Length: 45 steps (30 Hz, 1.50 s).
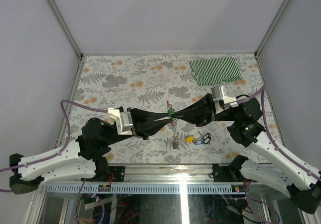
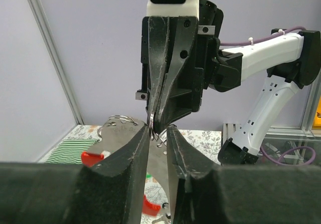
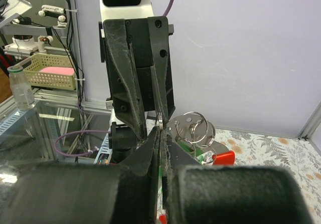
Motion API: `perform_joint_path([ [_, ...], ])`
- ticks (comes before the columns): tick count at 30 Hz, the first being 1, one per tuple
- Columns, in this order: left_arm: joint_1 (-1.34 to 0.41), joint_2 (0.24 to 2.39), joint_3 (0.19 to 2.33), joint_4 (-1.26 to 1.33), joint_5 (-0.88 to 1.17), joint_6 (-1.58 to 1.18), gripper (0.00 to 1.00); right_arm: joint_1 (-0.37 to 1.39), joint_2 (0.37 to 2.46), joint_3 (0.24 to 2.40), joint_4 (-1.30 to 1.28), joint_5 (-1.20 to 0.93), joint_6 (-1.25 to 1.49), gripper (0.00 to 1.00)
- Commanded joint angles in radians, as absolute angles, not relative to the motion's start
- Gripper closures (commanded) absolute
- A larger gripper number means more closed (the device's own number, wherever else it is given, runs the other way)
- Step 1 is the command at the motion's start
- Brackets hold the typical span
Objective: Put the keys on the keyring
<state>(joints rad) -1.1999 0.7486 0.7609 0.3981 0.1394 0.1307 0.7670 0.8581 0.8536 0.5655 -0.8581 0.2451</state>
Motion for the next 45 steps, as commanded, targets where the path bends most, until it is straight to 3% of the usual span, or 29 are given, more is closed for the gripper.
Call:
perform_joint_path([
  [1,-1.203,0.750,0.802,0.464,0.182,0.153,0.80,0.775,0.855,0.911,0.608,-0.871,0.233,1.00],
  [8,-1.204,0.750,0.805,0.447,0.201,0.154,0.67,0.774,0.851,0.917,0.595,-0.875,0.229,1.00],
  [12,-1.204,0.749,0.811,0.429,0.197,0.156,0.67,0.774,0.850,0.917,0.595,-0.876,0.229,1.00],
  [19,-1.203,0.746,0.810,0.416,0.171,0.146,0.82,0.773,0.846,0.918,0.598,-0.882,0.236,1.00],
  [24,-1.203,0.743,0.811,0.404,0.143,0.143,0.97,0.774,0.842,0.917,0.595,-0.886,0.237,1.00],
  [27,-1.204,0.744,0.825,0.368,0.107,0.146,1.00,0.774,0.837,0.921,0.580,-0.890,0.230,0.98],
  [34,-1.203,0.775,0.972,0.062,0.070,0.201,1.00,0.774,0.776,0.943,0.346,-0.816,0.068,0.68],
  [45,-1.204,0.964,1.284,-0.564,0.110,0.360,1.00,0.773,0.656,0.868,0.202,-0.645,-0.031,0.64],
])
